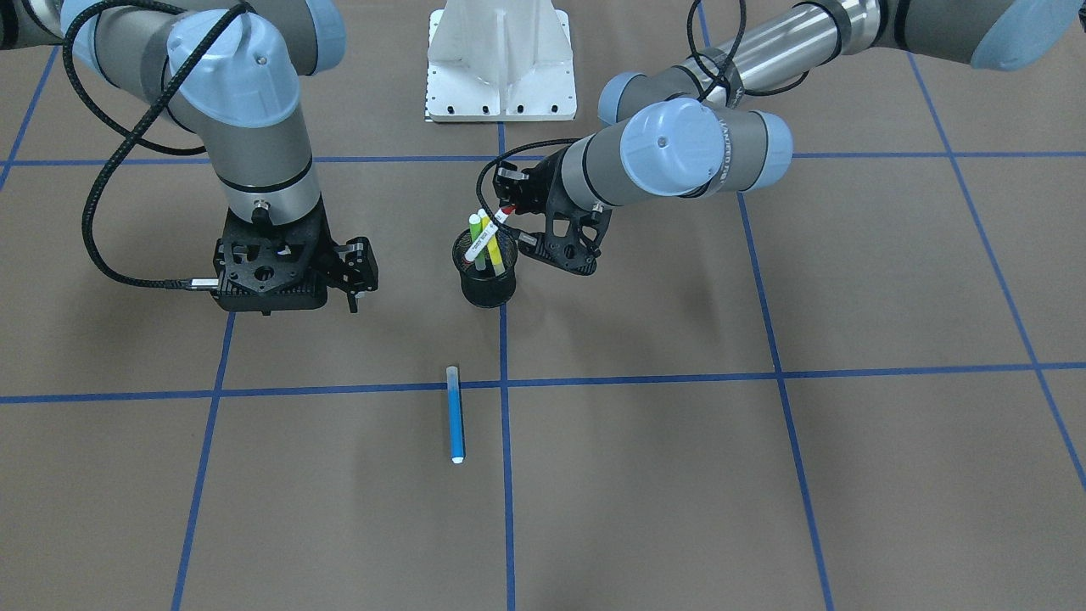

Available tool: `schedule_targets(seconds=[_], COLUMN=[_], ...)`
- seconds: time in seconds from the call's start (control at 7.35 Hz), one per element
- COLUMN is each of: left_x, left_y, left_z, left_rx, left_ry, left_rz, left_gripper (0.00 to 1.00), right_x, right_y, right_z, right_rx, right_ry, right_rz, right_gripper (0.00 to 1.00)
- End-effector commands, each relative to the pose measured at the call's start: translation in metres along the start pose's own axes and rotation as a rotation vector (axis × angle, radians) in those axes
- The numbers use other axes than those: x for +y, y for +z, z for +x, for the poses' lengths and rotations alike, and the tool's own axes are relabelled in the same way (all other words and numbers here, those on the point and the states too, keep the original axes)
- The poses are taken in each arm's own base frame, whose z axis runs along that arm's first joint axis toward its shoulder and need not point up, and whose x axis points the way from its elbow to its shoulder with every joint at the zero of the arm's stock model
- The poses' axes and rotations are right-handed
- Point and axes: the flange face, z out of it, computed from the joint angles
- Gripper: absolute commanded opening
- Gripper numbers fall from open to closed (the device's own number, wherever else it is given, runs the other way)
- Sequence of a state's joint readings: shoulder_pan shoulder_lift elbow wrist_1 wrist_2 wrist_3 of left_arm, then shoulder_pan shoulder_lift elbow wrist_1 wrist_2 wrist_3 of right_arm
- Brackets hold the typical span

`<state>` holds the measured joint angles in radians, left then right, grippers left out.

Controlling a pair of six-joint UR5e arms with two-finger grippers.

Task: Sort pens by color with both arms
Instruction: 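Lift the red-capped marker out of the cup with the left gripper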

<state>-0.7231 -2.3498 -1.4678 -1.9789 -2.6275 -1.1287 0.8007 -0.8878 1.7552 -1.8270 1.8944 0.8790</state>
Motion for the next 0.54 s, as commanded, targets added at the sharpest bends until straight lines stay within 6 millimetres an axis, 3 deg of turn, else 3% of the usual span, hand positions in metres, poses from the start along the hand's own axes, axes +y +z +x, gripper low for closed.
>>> schedule_targets(seconds=[0.0,0.14,0.41], left_x=[-0.013,-0.022,-0.036], left_y=[-0.056,-0.085,-0.121], left_z=[-0.008,-0.013,-0.021], left_rx=[0.021,0.021,0.004], left_ry=[-0.015,-0.025,-0.067], left_rz=[0.047,0.091,0.183], left_gripper=[0.21,0.21,0.21], right_x=[0.000,0.000,0.001], right_y=[-0.001,-0.001,0.002], right_z=[-0.001,-0.001,0.000], right_rx=[-0.003,-0.003,0.000], right_ry=[-0.001,-0.001,-0.001], right_rz=[0.002,0.002,-0.001], right_gripper=[0.97,0.97,0.97])
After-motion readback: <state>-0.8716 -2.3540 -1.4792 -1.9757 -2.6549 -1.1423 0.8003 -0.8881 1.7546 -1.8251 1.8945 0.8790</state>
